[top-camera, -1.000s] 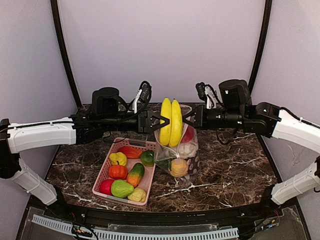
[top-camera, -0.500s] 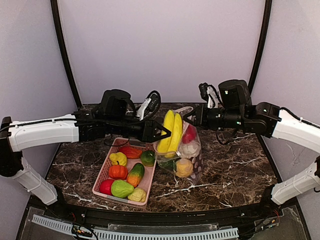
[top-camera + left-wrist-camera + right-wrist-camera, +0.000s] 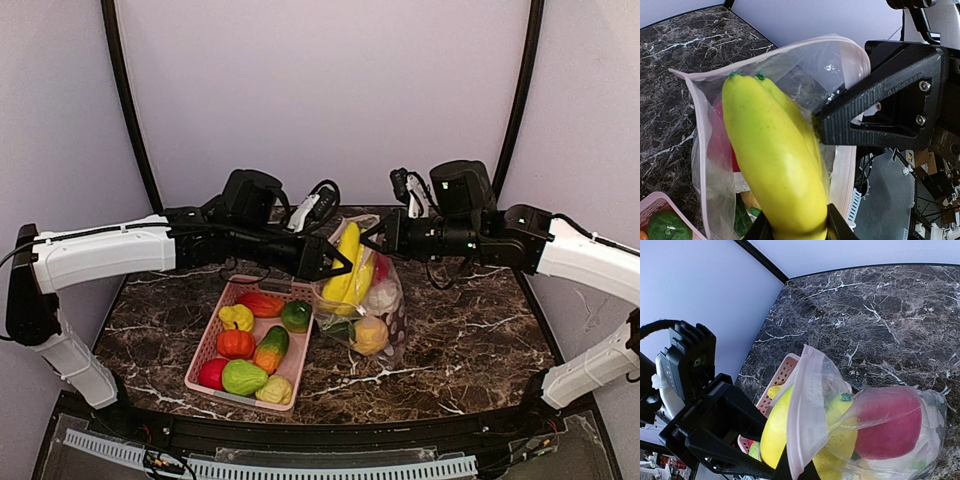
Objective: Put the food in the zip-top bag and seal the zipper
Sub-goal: Place the fake fruit in the zipper food storage bag, then adjust the zipper food storage bag at the center of the board.
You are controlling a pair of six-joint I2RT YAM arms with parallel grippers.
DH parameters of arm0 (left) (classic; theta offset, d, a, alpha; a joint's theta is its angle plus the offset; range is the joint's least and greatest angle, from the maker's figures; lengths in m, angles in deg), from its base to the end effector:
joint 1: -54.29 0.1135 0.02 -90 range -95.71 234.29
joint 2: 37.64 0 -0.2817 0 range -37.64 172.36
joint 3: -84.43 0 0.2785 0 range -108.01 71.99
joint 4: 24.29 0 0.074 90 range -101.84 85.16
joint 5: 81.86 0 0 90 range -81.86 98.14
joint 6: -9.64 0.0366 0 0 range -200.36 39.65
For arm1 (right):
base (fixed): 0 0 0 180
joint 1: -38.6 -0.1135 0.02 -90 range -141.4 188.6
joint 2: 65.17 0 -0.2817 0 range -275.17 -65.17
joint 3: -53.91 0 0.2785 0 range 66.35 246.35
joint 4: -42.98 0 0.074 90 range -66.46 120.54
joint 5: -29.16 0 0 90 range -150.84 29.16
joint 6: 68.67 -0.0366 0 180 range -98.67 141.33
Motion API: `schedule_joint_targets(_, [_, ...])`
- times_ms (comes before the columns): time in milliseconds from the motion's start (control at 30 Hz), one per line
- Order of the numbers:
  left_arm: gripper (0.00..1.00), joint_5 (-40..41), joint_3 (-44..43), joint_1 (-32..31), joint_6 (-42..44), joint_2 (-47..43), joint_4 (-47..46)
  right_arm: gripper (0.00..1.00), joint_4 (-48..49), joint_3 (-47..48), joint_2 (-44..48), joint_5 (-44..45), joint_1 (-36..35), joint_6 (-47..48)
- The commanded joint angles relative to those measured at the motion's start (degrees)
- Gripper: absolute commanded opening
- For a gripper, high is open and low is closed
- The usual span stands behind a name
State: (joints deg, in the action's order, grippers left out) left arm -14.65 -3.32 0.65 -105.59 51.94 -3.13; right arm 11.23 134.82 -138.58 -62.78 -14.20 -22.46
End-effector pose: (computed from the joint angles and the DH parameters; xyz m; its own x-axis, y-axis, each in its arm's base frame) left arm 0.2230 -0.3269 0.3442 -0.6160 0.1740 -0.7683 0.7642 0.3687 -0.5293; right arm 0.1904 0.2529 0.3744 -0.7431 0.1650 -0.6486 -0.4163 0.6448 0.6410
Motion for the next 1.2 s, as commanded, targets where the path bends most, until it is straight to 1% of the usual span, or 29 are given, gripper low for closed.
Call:
schedule_joint_targets(0, [0.16,0.05,-3.31,-0.47,1.6,1.32,4.61,0.0,3.75,1.85,-0.12,-0.9,0.33,0.63])
schedule_joint_targets(100, [0.18,2.74,-3.34,-0.43,1.2,1.17,5.5,0.0,3.75,1.68,0.17,-0.59,0.33,0.68])
schedule_joint_targets(167, [0.25,4.28,-3.04,-0.51,1.01,0.47,5.54,0.0,3.75,1.44,0.44,-0.32,0.33,0.63])
schedule_joint_targets(200, [0.32,4.69,-2.94,-0.43,0.83,-0.07,5.2,0.0,3.75,1.34,0.58,-0.25,0.32,0.62])
schedule_joint_targets(233, [0.35,4.86,-2.79,-0.46,0.73,-0.35,4.97,0.0,3.75,1.27,0.62,-0.12,0.37,0.68])
schedule_joint_targets(267, [0.42,4.99,-2.76,-0.48,0.54,-0.94,4.62,0.0,3.75,1.17,0.63,-0.09,0.33,0.66])
schedule_joint_targets(300, [0.46,4.97,-2.79,-0.44,0.49,-1.23,4.55,0.0,3.73,1.1,0.75,-0.01,0.33,0.67])
schedule_joint_targets(333, [0.51,4.77,-2.85,-0.48,0.42,-1.71,4.36,0.0,3.75,1.04,0.8,0.07,0.32,0.59])
schedule_joint_targets(467, [0.66,2.09,-2.75,-0.43,-0.09,-3.05,2.92,0.0,3.67,0.64,0.85,0.34,0.33,0.58])
schedule_joint_targets(533, [0.69,1.34,-2.7,-0.49,-0.34,-4.04,2.69,0.0,3.73,0.53,0.87,0.35,0.32,0.62])
schedule_joint_targets(633, [0.73,2.38,-1.79,-0.39,-0.49,-7.11,2.54,0.0,3.75,0.4,0.89,0.27,0.32,0.7])
schedule_joint_targets(800, [0.73,6.23,2.34,0.77,-2.88,-11.66,4.21,0.0,3.75,0.36,1.03,0.3,0.37,1.01])
schedule_joint_targets(1000, [0.63,8.47,9.27,3.01,-6.41,-14.75,4.85,0.0,4.02,0.37,0.9,0.11,0.32,1.17])
schedule_joint_targets(1167, [0.53,8.77,12.19,3.31,-7.53,-14.58,4.52,0.0,4.02,0.43,0.82,0.08,0.32,1.29])
